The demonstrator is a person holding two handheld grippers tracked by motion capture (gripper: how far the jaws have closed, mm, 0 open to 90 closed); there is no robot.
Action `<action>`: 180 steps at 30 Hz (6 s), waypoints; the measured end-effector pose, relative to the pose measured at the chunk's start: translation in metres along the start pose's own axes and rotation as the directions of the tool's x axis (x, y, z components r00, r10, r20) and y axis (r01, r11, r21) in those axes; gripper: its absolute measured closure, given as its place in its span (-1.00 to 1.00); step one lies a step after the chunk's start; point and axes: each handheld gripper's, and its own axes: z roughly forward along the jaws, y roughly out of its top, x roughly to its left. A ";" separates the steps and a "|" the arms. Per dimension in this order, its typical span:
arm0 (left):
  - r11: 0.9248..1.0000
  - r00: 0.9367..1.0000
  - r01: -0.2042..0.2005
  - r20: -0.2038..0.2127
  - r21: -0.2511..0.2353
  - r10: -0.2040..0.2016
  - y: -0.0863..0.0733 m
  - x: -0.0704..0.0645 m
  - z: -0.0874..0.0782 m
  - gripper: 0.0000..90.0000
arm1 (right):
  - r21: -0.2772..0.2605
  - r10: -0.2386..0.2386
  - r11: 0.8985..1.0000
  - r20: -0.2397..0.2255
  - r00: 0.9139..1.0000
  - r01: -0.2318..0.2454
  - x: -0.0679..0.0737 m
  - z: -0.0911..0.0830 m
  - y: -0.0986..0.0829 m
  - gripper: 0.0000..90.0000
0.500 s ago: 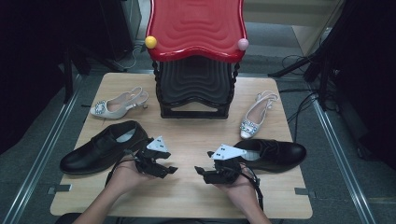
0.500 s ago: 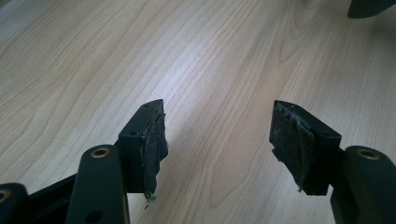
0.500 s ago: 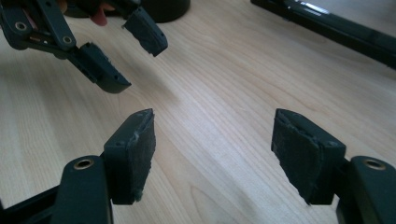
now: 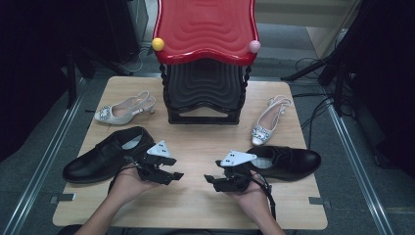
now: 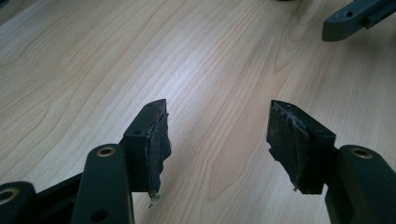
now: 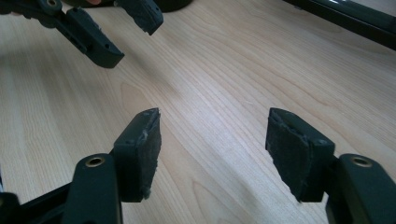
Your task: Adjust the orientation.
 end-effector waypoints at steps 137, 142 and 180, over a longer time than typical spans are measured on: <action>0.977 0.964 0.057 -0.264 0.204 -0.001 0.034 0.000 -0.044 0.89 | 0.075 0.029 0.997 -0.122 0.992 -0.020 -0.003 0.012 0.007 -0.06; 0.976 0.970 0.044 -0.242 0.213 0.009 0.041 -0.006 -0.036 0.88 | 0.063 0.039 0.997 -0.118 0.992 -0.032 -0.005 0.009 0.006 -0.06; 0.984 1.000 -0.025 0.012 0.174 0.023 0.081 -0.032 0.024 0.51 | 0.046 0.118 0.992 -0.083 0.989 -0.115 -0.013 -0.010 -0.009 0.01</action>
